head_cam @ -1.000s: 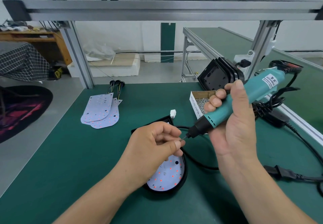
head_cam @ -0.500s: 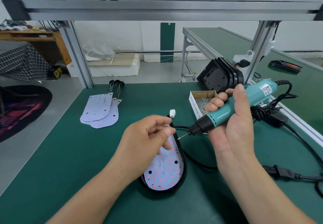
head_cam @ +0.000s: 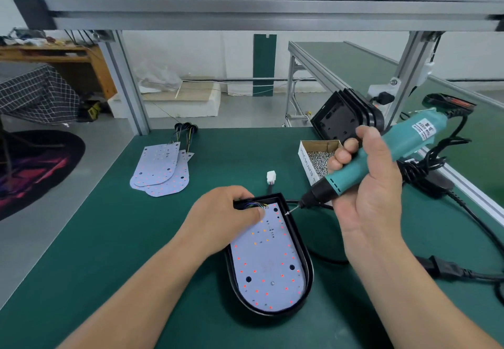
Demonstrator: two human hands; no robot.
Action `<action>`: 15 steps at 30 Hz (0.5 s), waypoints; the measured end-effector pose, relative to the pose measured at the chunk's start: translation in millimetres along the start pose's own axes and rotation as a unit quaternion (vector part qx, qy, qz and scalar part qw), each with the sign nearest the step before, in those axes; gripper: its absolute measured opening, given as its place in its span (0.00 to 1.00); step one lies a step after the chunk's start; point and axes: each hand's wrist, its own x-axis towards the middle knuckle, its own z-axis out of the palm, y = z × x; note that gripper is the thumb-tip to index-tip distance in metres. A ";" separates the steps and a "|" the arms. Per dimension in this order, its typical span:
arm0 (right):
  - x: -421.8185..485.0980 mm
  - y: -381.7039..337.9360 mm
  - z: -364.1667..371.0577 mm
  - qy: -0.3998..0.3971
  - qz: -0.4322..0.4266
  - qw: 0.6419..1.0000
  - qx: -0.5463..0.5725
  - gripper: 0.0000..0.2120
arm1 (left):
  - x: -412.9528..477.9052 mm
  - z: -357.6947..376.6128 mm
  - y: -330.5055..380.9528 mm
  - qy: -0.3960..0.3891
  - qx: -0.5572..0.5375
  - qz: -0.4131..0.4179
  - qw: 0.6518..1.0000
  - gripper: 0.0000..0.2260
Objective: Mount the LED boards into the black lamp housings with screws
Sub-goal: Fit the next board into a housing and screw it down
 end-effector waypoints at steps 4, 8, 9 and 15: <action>-0.9 5.6 -0.3 -0.018 -0.011 0.999 -0.045 0.09 | 2.3 1.9 3.6 -0.016 0.005 -0.009 1.000 0.07; -2.4 10.7 2.9 -0.039 -0.019 0.997 -0.066 0.07 | 4.1 1.9 6.4 -0.015 0.026 -0.013 0.999 0.06; -2.3 11.6 3.3 -0.043 -0.022 0.996 -0.071 0.07 | 4.4 1.9 6.9 -0.015 0.029 -0.013 0.999 0.06; -0.4 16.9 3.5 -0.045 -0.027 0.994 -0.100 0.06 | 4.6 2.4 8.9 -0.013 0.039 -0.011 0.999 0.06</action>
